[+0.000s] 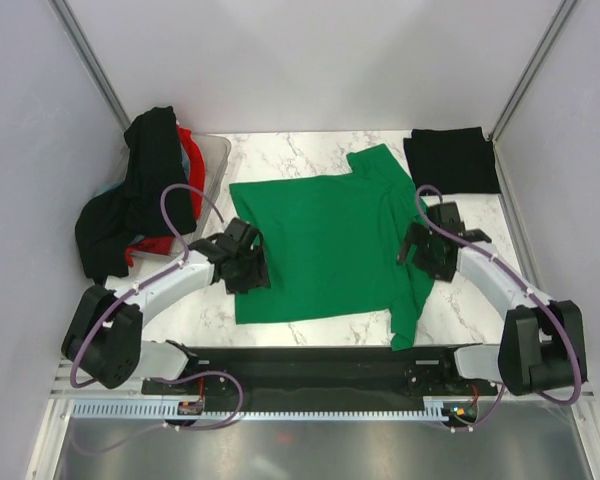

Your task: Fold and stack the t-shirts

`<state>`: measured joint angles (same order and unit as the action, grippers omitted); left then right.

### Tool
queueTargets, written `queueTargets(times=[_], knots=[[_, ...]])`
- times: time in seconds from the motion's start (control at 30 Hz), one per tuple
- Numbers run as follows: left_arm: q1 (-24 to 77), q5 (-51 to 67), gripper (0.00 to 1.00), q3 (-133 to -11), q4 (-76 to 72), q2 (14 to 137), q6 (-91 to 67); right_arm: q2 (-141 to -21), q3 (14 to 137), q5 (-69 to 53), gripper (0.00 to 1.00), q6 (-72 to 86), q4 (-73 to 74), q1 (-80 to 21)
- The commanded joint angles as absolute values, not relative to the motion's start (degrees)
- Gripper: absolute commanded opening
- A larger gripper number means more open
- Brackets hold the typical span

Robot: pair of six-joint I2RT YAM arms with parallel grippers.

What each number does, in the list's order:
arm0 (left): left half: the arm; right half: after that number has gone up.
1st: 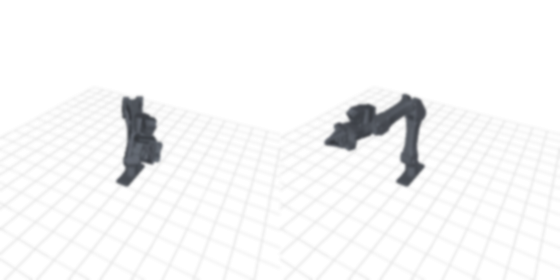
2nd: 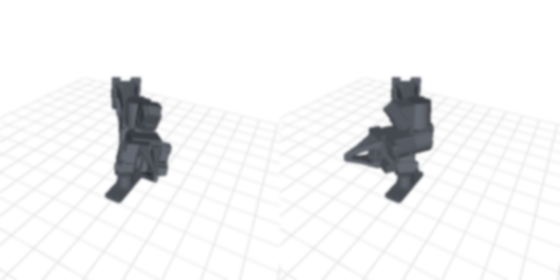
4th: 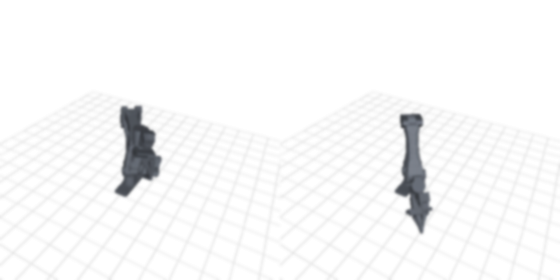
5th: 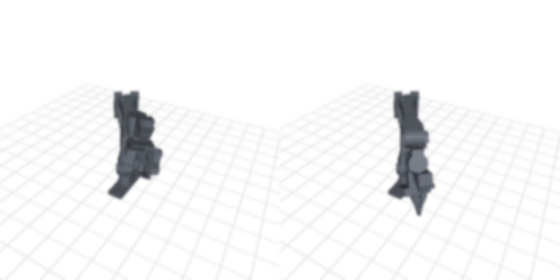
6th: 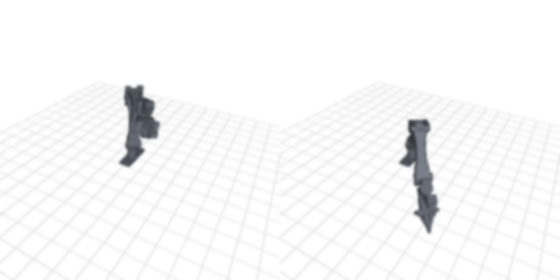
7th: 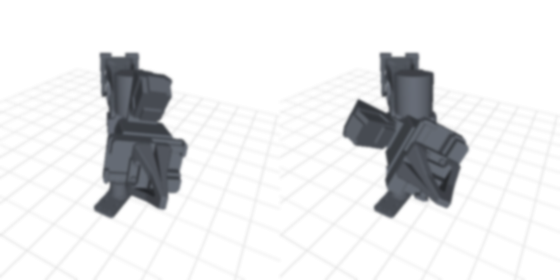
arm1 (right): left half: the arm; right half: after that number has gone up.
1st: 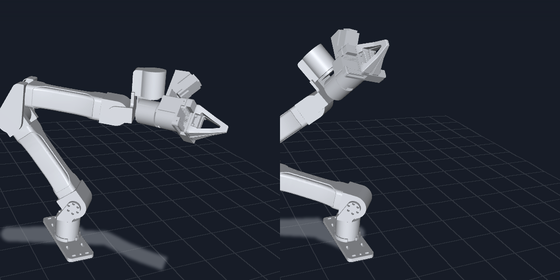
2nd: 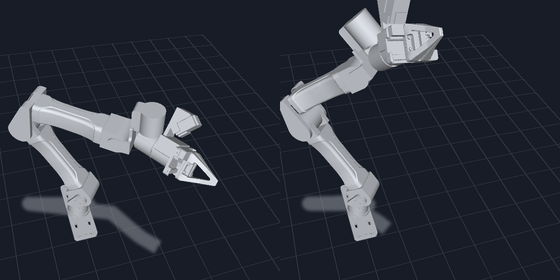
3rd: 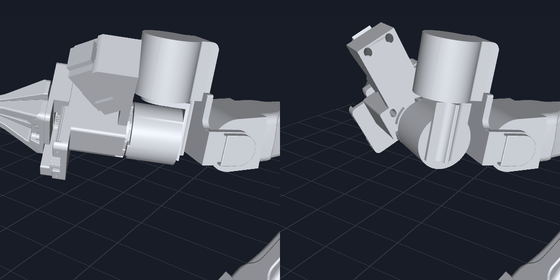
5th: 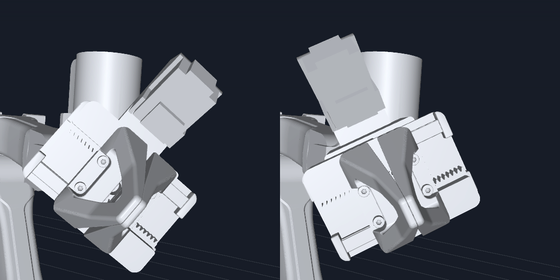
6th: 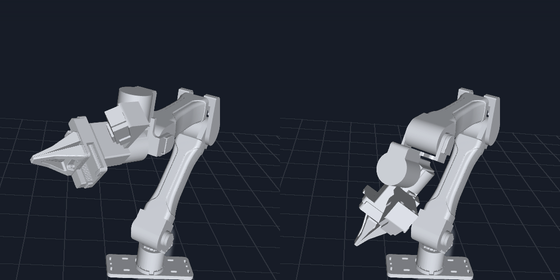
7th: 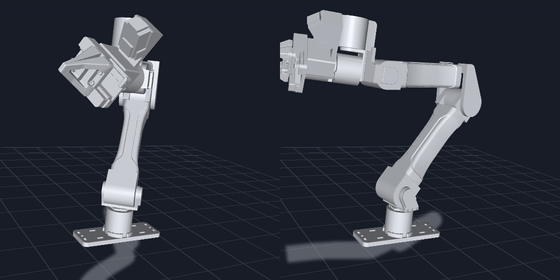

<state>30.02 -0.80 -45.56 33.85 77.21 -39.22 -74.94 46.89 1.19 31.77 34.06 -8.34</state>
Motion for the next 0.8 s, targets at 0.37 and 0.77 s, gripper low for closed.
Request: queueTargets(times=[0.37, 0.77], knots=[[30.76, -3.34, 0.65, -33.42, 24.17, 73.58, -49.74, -62.75, 33.41, 8.17, 0.91, 41.39, 30.06, -6.06], [30.06, -6.94, 0.03, -32.87, 21.27, 78.31, -48.87, -71.19, 31.29, 7.91, 0.48, 38.24, 21.71, -4.31]])
